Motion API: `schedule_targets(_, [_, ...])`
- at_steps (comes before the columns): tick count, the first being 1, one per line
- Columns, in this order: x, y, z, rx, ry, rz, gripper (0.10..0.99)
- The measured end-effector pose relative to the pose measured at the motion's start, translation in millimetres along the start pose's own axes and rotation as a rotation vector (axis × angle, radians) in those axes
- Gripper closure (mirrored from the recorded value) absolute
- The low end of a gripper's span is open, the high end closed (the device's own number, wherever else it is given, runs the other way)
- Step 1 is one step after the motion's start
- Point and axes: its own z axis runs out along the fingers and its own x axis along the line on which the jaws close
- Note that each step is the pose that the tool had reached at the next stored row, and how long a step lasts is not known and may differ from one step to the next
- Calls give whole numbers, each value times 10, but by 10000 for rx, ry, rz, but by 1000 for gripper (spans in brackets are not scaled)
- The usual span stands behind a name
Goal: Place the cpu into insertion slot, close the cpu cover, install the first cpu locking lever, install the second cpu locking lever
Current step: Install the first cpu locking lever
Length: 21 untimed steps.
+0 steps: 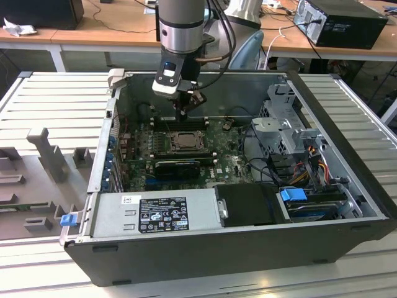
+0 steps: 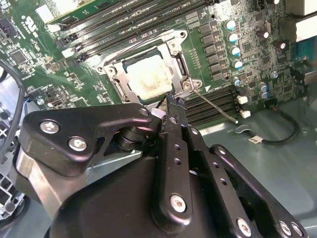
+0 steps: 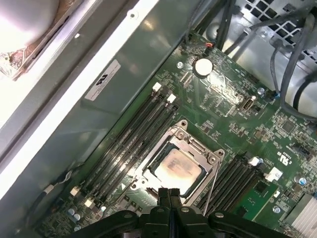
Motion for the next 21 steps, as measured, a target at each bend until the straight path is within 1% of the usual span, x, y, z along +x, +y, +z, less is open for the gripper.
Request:
schedule_targets(7, [-1, -1, 3, 2, 14, -421, 980])
schedule_targets(9, [-1, -1, 4, 4, 23, -660, 980])
schedule_targets(21, [-1, -1, 3, 13, 56, -1565, 980])
